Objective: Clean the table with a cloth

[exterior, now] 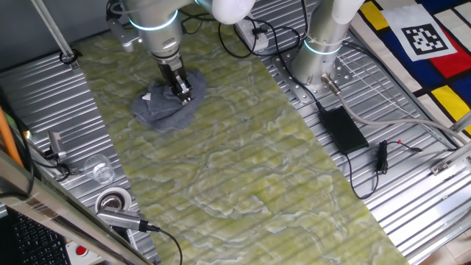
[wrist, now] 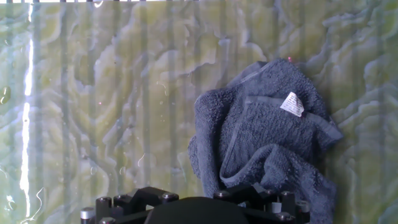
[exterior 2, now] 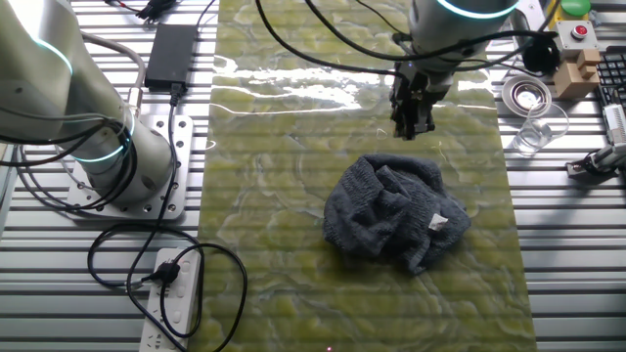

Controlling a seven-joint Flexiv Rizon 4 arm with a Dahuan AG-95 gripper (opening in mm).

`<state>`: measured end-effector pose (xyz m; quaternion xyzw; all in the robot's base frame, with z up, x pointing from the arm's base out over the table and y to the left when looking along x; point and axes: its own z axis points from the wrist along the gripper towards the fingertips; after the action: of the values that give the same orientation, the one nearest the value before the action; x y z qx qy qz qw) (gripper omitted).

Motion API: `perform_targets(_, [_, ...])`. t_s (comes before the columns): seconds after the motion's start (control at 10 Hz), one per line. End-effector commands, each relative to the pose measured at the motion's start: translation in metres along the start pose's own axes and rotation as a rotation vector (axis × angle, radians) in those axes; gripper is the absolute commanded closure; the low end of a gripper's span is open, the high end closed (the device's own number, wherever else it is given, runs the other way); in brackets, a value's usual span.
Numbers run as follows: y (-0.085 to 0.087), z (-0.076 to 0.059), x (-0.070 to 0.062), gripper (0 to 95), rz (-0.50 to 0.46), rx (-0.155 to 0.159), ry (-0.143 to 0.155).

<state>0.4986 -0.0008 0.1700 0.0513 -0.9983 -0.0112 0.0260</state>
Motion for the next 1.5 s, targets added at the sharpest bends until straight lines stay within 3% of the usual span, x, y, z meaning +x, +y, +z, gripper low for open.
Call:
perform_targets(0.1, [0.0, 0.001, -0.002, 95.0, 0.0, -0.003, 0.01])
perform_targets(0.4, [-0.001, 0.002, -0.002, 95.0, 0.001, -0.003, 0.012])
perform_targets(0.7, [-0.013, 0.01, 0.003, 95.0, -0.043, -0.013, 0.009])
perform_targets(0.8, [-0.021, 0.016, 0.008, 57.0, -0.085, -0.017, 0.013])
perform_targets(0.9, [-0.025, 0.018, 0.01, 57.0, -0.099, -0.021, 0.012])
perform_targets(1.0, [-0.036, 0.026, 0.017, 38.0, -0.139, -0.032, 0.005])
perform_targets(1.1, [-0.043, 0.032, 0.022, 19.0, -0.165, -0.067, -0.015])
perform_targets(1.5, [-0.051, 0.05, 0.025, 19.0, -0.189, -0.089, -0.029])
